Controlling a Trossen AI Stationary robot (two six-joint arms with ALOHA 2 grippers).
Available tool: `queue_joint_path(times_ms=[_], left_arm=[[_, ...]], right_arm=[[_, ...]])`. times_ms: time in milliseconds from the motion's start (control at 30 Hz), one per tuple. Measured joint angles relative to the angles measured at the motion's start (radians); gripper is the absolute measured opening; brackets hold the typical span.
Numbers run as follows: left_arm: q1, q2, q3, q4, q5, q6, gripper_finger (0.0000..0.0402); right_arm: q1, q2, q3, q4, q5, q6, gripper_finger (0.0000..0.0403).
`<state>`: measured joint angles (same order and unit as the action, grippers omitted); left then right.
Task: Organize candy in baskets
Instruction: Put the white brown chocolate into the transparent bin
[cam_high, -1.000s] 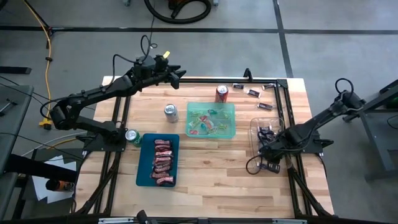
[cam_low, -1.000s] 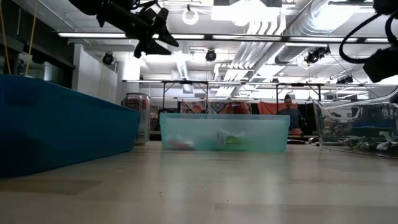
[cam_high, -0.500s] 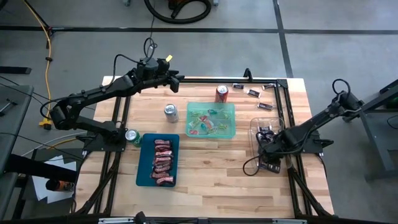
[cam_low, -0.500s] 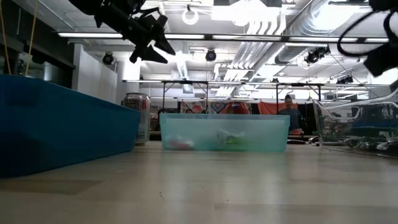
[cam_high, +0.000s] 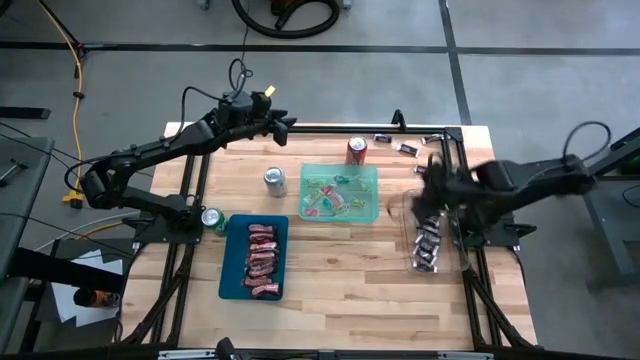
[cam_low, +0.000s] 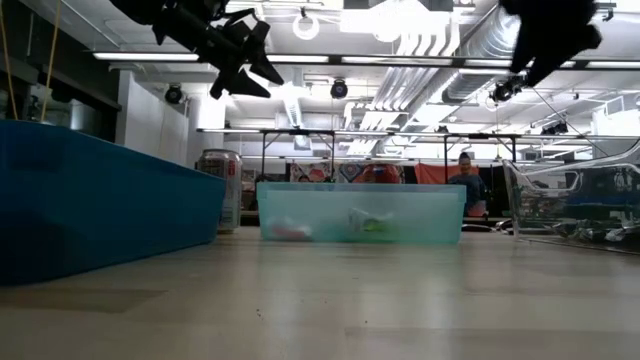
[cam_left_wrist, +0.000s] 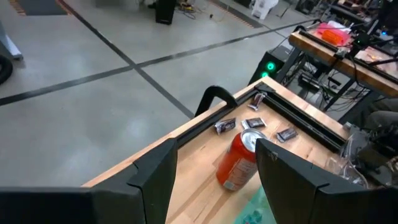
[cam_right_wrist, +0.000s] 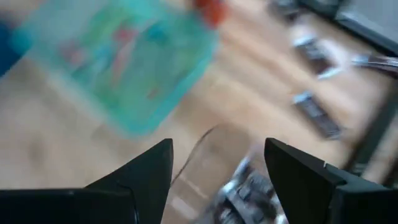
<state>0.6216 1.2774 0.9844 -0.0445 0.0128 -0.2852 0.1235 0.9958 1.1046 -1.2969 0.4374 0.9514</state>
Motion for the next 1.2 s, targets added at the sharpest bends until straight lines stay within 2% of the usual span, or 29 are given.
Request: queue_joint_path(times_ms=[100, 267, 367, 467, 633, 867, 1033, 1200], left_arm=[[0.0, 0.0, 0.0, 0.015, 0.0, 0.0, 0.0203], [0.0, 0.0, 0.0, 0.032, -0.002, -0.016, 0.0203], [0.0, 0.0, 0.0, 0.037, -0.003, -0.047, 0.0203], [-0.001, 0.0, 0.0, 0.036, 0.002, -0.065, 0.0203], [-0.001, 0.0, 0.0, 0.036, 0.026, -0.128, 0.0203], [0.007, -0.036, 0.0, 0.043, 0.274, -0.183, 0.0203], [0.006, -0.056, 0.0, 0.048, 0.295, -0.183, 0.0203], [0.006, -0.056, 0.0, 0.05, 0.292, -0.183, 0.0203]], right_arm=[[-0.236, -0.001, -0.021, 0.06, -0.045, -0.049, 0.0248], [-0.625, 0.023, -0.1, 0.211, -0.327, -0.295, 0.0248], [-0.804, 0.098, -0.134, 0.231, -0.37, -0.401, 0.0248], [-0.926, 0.214, -0.136, 0.233, -0.407, -0.503, 0.0248], [-1.026, 0.403, -0.124, 0.238, -0.417, -0.653, 0.0248], [-1.08, 0.581, -0.124, 0.274, -0.415, -0.78, 0.0248], [-1.087, 0.656, -0.124, 0.353, -0.41, -0.822, 0.0248], [-1.085, 0.734, -0.124, 0.364, -0.319, -0.852, 0.0248]])
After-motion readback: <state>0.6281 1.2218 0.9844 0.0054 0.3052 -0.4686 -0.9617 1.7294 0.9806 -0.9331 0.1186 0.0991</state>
